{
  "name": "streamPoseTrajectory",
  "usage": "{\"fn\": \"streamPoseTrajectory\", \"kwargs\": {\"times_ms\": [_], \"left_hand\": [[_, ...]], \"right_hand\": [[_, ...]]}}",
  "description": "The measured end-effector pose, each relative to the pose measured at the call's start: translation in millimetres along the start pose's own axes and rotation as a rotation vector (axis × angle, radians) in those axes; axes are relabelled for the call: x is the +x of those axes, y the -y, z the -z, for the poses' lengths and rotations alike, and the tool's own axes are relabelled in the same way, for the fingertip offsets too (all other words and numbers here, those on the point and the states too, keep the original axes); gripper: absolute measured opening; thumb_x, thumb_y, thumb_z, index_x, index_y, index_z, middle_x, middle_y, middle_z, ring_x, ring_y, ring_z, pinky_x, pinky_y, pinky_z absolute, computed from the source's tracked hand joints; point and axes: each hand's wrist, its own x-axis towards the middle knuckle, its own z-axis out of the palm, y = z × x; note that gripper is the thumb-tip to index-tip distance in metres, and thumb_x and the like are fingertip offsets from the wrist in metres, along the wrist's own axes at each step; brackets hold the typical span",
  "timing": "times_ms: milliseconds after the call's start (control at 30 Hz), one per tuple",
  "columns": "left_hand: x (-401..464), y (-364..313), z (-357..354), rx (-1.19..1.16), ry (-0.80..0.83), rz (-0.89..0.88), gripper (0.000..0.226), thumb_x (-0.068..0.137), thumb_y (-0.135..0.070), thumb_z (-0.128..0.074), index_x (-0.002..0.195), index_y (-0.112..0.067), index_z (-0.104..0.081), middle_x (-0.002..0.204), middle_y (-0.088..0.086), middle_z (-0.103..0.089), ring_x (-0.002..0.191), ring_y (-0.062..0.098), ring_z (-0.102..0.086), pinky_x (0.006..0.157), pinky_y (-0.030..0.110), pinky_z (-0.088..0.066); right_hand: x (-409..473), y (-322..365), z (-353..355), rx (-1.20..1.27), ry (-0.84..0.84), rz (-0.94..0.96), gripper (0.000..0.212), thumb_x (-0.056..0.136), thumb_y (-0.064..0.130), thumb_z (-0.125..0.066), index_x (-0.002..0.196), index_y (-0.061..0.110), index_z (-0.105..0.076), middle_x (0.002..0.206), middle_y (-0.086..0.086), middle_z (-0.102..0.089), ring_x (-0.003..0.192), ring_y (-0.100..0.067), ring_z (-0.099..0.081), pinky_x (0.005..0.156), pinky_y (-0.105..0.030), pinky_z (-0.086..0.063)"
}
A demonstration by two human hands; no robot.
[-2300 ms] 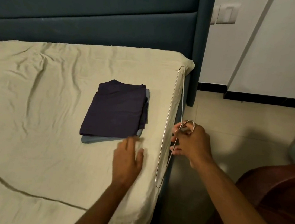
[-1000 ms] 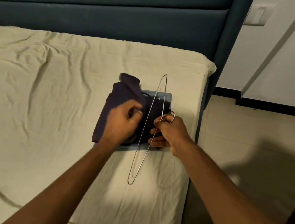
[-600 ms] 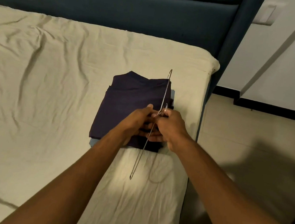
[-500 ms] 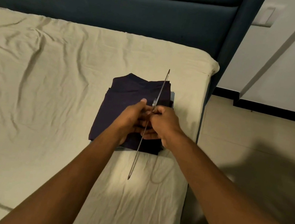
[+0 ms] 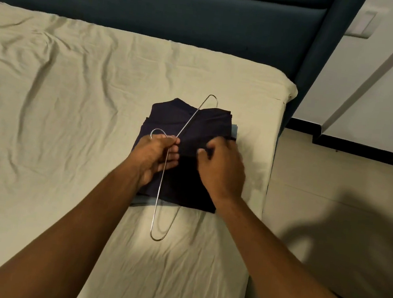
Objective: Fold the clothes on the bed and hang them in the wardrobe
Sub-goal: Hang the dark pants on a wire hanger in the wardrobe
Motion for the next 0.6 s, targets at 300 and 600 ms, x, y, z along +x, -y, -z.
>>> {"fn": "streamPoseTrajectory", "kwargs": {"times_ms": [300,600], "left_hand": [[24.3,7.3,30.8,-0.087,-0.084,-0.141,0.019,0.101,-0.016,-0.052,0.088,-0.010,-0.065,0.059,-0.006,-0.050,0.040,0.003,-0.030,0.033,0.015,-0.018],[50.4,7.9,106.0,-0.170,-0.299,-0.034,0.022,0.103,-0.023,-0.053,0.088,-0.012,-0.066,0.066,-0.005,-0.052,0.040,0.004,-0.028,0.033,0.016,-0.021]], "right_hand": [[28.9,-35.4,-1.8,0.165,0.150,-0.287,0.034,0.091,0.034,-0.069,0.115,0.014,-0.055,0.105,0.001,-0.058,0.093,-0.022,-0.057,0.075,-0.030,-0.039],[23.0,-55.4,-7.4,0.401,0.125,-0.352,0.024,0.088,0.032,-0.073,0.102,0.016,-0.061,0.101,0.001,-0.064,0.092,-0.020,-0.062,0.081,-0.033,-0.051]]}}
